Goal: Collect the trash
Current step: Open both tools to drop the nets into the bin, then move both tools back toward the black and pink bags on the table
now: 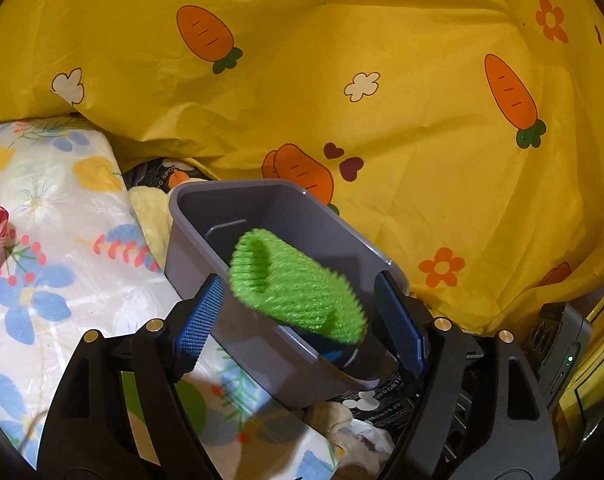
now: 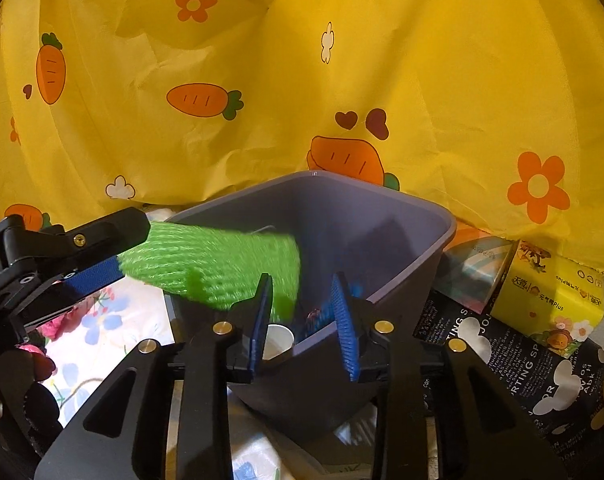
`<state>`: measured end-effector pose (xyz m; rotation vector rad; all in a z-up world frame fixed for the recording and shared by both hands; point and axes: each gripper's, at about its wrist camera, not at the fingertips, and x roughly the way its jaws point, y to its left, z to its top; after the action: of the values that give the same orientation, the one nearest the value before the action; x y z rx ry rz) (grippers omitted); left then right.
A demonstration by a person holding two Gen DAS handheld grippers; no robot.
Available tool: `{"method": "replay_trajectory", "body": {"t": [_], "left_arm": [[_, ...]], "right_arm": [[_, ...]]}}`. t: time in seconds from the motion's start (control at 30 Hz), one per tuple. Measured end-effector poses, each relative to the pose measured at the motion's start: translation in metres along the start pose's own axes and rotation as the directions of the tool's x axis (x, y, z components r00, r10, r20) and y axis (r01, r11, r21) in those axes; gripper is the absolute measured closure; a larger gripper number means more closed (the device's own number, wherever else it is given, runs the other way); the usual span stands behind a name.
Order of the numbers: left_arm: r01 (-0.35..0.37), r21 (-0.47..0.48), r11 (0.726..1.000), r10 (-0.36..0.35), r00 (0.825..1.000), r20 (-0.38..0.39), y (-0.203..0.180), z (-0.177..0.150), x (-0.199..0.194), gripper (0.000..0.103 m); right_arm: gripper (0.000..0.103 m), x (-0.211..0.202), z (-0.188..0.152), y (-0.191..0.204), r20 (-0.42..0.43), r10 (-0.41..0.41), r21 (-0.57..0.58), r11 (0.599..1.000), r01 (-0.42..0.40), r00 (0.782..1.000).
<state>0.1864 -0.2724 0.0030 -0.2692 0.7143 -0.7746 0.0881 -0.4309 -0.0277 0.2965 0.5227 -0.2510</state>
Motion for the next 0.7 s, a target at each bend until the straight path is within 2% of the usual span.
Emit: {"method": "replay_trajectory", "body": {"t": [0.13,0.23,0.33,0.53,0.7], "left_arm": [[0.019,-0.036,0.999,-0.019,1.000,-0.006,0.005,0.001,-0.001,0.020],[0.020,-0.028,0.999,-0.020,1.000,0.007,0.004,0.000,-0.006,0.020],[0.006,-0.011,1.000,-0.005,0.999,0.032,0.003,-0.002,-0.016,0.019],[-0.091,-0.002,0.996,0.090,0.992,0.083,0.013,-0.011,-0.044,0.015],[-0.199,0.005,0.980,0.196,0.971,0.137,0.023,-0.022,-0.080,0.013]], "right_arm": [[0.056,0.000,-0.001,-0.002,0.005,-0.008,0.008,1.000,0.008,1.000],[0.054,-0.003,-0.002,-0.004,0.011,-0.008,0.008,1.000,0.008,1.000],[0.047,-0.006,-0.001,-0.005,0.026,-0.006,0.009,1.000,0.006,1.000],[0.028,-0.011,-0.003,-0.004,0.052,0.001,0.002,1.000,-0.001,0.999],[0.019,-0.018,-0.005,0.002,0.076,0.008,-0.014,1.000,-0.007,0.997]]}}
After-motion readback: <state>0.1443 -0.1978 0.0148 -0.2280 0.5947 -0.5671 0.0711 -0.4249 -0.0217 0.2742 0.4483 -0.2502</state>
